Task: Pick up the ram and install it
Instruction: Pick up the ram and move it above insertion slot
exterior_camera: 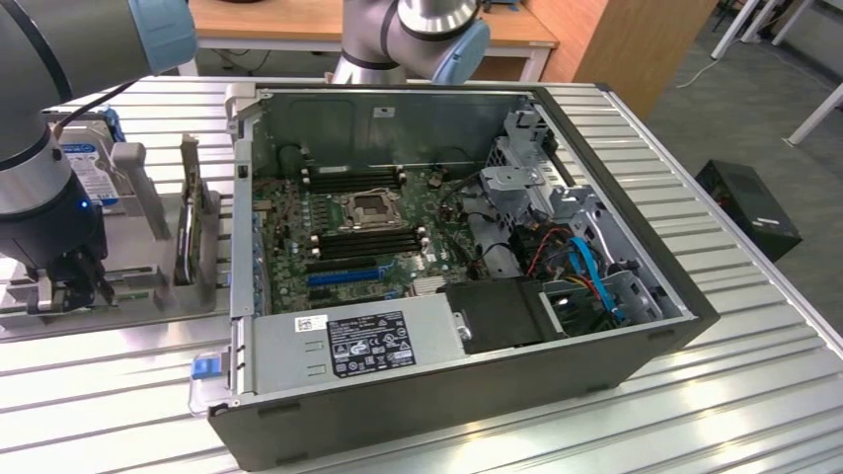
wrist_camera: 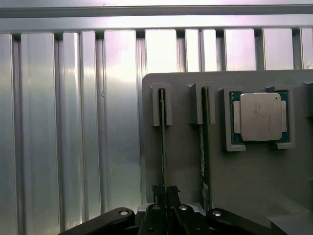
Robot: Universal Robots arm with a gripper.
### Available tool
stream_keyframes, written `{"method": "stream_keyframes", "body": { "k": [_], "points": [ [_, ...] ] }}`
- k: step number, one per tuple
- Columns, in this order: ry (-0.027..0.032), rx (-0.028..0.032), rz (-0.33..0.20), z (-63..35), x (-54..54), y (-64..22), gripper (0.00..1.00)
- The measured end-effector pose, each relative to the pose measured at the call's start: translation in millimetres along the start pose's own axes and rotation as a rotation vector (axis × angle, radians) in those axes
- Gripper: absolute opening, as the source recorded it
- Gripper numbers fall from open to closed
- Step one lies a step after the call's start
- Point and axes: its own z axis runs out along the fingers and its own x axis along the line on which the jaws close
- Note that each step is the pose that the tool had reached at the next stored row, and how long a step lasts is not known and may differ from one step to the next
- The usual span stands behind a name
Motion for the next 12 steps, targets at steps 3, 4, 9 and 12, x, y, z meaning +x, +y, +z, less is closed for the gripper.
{"method": "stream_keyframes", "body": {
  "k": [3,4,9,12],
  "points": [
    [0.0002,-0.0002,-0.007,0.0,0.0,0.0,0.13],
    [0.0003,-0.0004,-0.011,0.0,0.0,0.0,0.13],
    [0.0003,-0.0006,-0.012,0.0,0.0,0.0,0.13],
    [0.0004,-0.0005,-0.012,0.0,0.0,0.0,0.12]
  ]
}}
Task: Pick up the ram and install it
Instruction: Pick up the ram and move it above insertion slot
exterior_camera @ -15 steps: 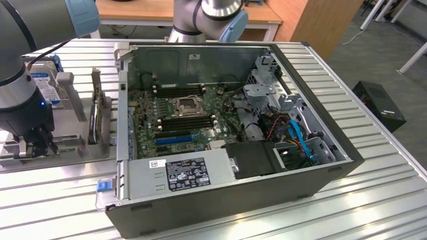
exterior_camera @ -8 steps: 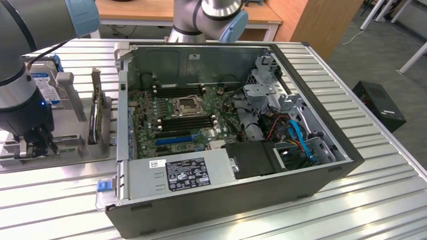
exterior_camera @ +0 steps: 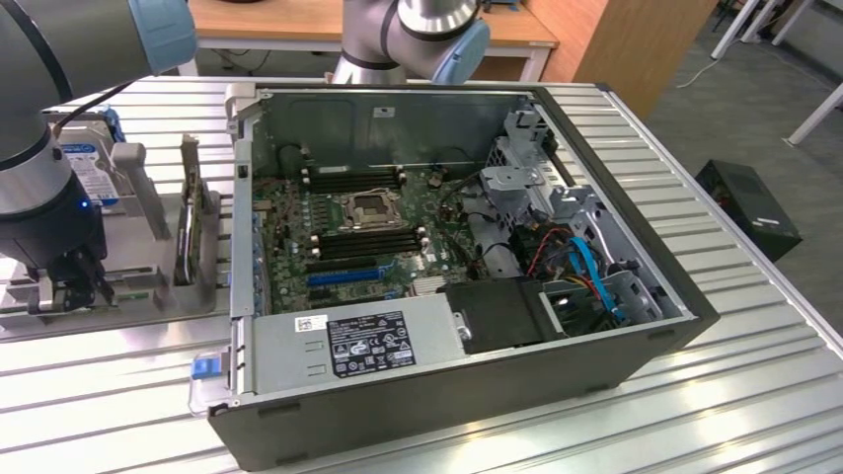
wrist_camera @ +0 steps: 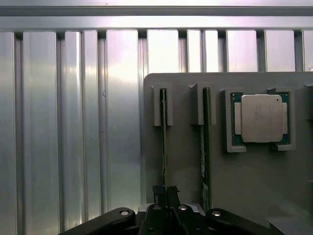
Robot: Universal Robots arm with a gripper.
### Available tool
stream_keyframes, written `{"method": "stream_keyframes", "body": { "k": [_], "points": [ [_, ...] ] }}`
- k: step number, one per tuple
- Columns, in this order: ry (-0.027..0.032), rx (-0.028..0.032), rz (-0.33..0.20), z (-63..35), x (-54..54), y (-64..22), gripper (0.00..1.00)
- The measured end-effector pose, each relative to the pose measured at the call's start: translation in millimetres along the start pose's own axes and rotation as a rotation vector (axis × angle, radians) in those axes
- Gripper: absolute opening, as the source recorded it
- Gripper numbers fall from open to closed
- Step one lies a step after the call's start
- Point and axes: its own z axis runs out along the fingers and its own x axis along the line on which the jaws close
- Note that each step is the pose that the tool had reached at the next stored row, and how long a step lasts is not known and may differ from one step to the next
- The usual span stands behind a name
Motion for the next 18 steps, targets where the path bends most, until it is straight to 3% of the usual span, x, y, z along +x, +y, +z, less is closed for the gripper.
{"method": "stream_keyframes", "body": {
  "k": [9,18],
  "points": [
    [0.0,0.0001,-0.002,-0.9,-0.1,0.0,0.12],
    [0.0001,-0.0001,-0.003,-12.8,-0.5,0.4,0.12]
  ]
}}
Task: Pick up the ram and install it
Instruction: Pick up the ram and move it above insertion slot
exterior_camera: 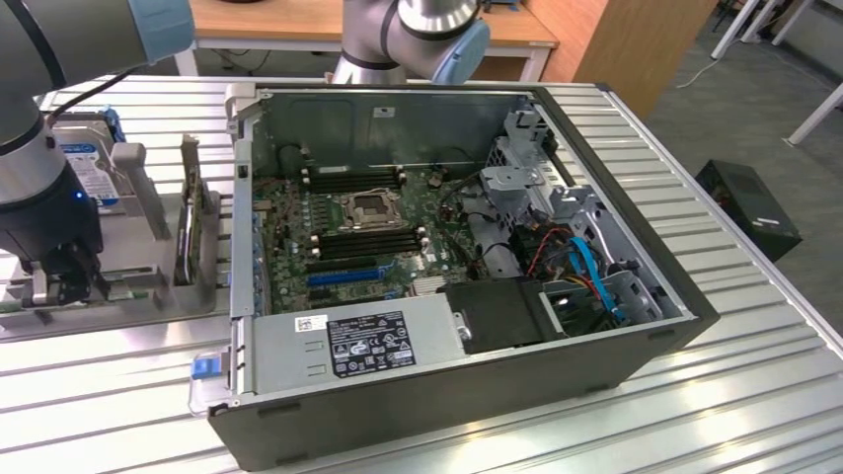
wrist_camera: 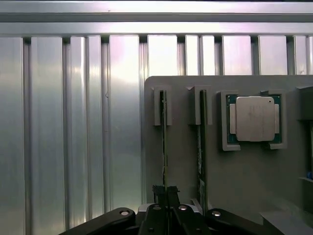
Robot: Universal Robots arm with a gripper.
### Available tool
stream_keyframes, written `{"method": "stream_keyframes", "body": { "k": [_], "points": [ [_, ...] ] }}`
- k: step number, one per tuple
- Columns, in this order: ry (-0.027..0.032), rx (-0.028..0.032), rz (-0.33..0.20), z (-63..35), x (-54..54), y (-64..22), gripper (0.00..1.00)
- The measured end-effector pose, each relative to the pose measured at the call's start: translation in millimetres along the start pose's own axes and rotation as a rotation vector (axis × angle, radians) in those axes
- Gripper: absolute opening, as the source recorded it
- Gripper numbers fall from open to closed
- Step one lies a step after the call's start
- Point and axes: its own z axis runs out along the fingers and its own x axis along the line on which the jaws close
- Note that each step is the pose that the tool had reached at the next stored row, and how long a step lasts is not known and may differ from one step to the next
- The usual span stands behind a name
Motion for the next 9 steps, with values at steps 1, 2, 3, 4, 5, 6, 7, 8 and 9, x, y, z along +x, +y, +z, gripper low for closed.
{"method": "stream_keyframes", "body": {
  "k": [1,2,3,4,5,6,7,8,9],
  "points": [
    [0.0,0.0,0.0,-1.5,-0.1,0.0,0.12],
    [0.0,0.0,0.0,-2.8,-0.1,0.1,0.12],
    [-0.0001,0.0001,0.0,-3.8,-0.1,0.1,0.12],
    [0.0,0.0,0.0,-4.8,-0.2,0.1,0.12],
    [-0.0001,0.0001,0.0,-5.7,-0.2,0.1,0.12],
    [-0.0001,0.0001,0.0,-6.6,-0.2,0.2,0.12],
    [-0.0001,0.0,0.0,-7.5,-0.3,0.2,0.12],
    [0.0,0.0001,0.0,-8.4,-0.3,0.2,0.12],
    [-0.0001,0.0001,0.0,-9.3,-0.3,0.3,0.12]
  ]
}}
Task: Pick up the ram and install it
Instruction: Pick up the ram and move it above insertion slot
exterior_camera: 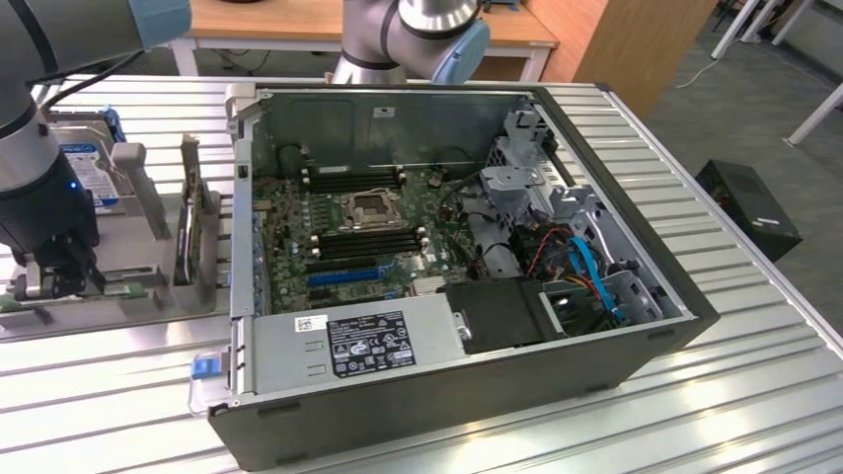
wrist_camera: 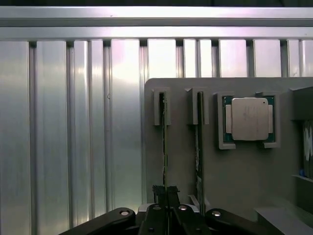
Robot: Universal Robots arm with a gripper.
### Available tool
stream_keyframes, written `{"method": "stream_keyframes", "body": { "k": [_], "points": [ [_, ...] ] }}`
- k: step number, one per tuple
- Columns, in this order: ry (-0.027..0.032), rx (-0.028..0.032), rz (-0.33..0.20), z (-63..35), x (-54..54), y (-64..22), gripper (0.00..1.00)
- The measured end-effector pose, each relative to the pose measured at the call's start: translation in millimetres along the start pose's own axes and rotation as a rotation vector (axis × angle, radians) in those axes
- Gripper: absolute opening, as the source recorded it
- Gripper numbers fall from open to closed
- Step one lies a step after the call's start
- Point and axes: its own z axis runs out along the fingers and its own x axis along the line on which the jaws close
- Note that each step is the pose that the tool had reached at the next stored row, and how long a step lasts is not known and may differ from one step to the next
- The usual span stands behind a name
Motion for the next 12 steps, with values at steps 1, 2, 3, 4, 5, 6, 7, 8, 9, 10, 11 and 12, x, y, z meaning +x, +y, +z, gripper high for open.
{"method": "stream_keyframes", "body": {
  "k": [1,2,3,4,5,6,7,8,9,10,11,12],
  "points": [
    [0.0001,0.0,0.0,-1.1,0.0,0.0,0.12],
    [0.0,-0.0001,0.0,-2.2,-0.1,0.1,0.12],
    [0.0,-0.0001,0.0,-3.2,-0.1,0.1,0.12],
    [0.0,-0.0001,0.0,-4.3,-0.2,0.1,0.12],
    [0.0,-0.0001,0.0,-5.6,-0.2,0.2,0.12],
    [0.0001,-0.0001,0.0,-6.8,-0.3,0.2,0.12],
    [0.0001,-0.0001,0.0,-7.7,-0.3,0.2,0.12],
    [-0.0001,0.0001,0.0,-7.7,-0.3,0.2,0.12],
    [-0.0001,0.0001,0.0,-7.7,-0.3,0.2,0.12],
    [0.0,-0.0001,0.0,-7.9,-0.3,0.2,0.12],
    [0.0001,-0.0001,0.0,-7.9,-0.3,0.2,0.12],
    [0.0,0.0,0.0,-7.9,-0.3,0.2,0.12]
  ]
}}
